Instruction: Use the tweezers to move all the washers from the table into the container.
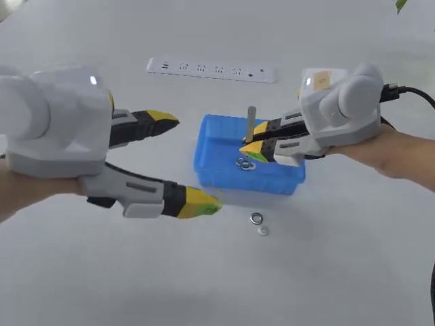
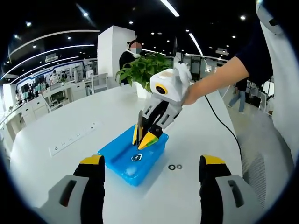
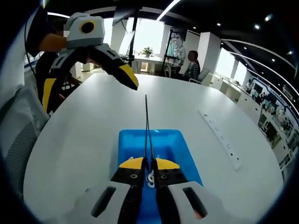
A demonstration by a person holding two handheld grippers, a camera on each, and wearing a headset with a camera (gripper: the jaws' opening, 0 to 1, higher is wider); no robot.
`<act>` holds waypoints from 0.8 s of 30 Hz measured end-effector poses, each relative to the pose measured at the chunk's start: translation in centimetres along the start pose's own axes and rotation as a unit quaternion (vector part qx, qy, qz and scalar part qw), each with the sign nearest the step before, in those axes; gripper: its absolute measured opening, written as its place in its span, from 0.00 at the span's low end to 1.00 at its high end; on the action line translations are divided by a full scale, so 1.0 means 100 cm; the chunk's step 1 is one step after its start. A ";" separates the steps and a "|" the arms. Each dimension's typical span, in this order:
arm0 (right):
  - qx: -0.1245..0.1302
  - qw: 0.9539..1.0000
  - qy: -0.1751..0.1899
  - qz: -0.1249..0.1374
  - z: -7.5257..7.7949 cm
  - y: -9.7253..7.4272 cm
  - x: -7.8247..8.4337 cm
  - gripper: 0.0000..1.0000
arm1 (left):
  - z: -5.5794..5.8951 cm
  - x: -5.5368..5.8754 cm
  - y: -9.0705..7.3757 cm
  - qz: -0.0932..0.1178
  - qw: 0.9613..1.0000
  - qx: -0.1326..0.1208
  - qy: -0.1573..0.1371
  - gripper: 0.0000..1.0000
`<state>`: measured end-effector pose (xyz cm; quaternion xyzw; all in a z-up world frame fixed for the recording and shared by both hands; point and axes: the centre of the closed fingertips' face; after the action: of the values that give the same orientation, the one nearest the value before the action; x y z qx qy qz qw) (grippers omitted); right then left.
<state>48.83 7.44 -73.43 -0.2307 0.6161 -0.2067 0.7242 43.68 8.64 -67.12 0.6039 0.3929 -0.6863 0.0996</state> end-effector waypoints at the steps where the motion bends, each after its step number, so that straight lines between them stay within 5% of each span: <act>1: 0.000 1.000 -0.002 0.000 -0.001 0.000 -0.001 0.08 | -0.002 -0.004 0.004 0.002 1.000 0.004 0.005 0.85; 6: -0.004 1.000 -0.019 -0.002 -0.005 -0.001 -0.007 0.08 | -0.011 -0.030 0.026 0.015 0.999 0.021 0.025 0.73; 10: -0.007 1.000 -0.023 0.001 -0.008 -0.002 -0.012 0.08 | -0.001 -0.044 0.036 0.019 0.997 0.046 0.053 0.59; 16: -0.007 1.000 -0.023 0.001 -0.009 -0.003 -0.011 0.08 | 0.005 -0.045 0.039 0.008 0.992 0.076 0.097 0.27; 24: -0.012 1.000 -0.016 -0.001 -0.011 -0.003 -0.006 0.08 | 0.009 -0.048 0.040 0.010 0.990 0.094 0.107 0.15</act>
<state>47.64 7.50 -72.92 -0.2436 0.6066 -0.1959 0.7310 46.68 3.68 -64.45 0.6844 0.3292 -0.6505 0.0071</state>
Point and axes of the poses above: the centre of the closed fingertips' face, and the gripper's own axes: y roughly forward along the fingers, z roughly to its right, x roughly out of its underside, and after that the axes turned 3 degrees about -x, right-handed
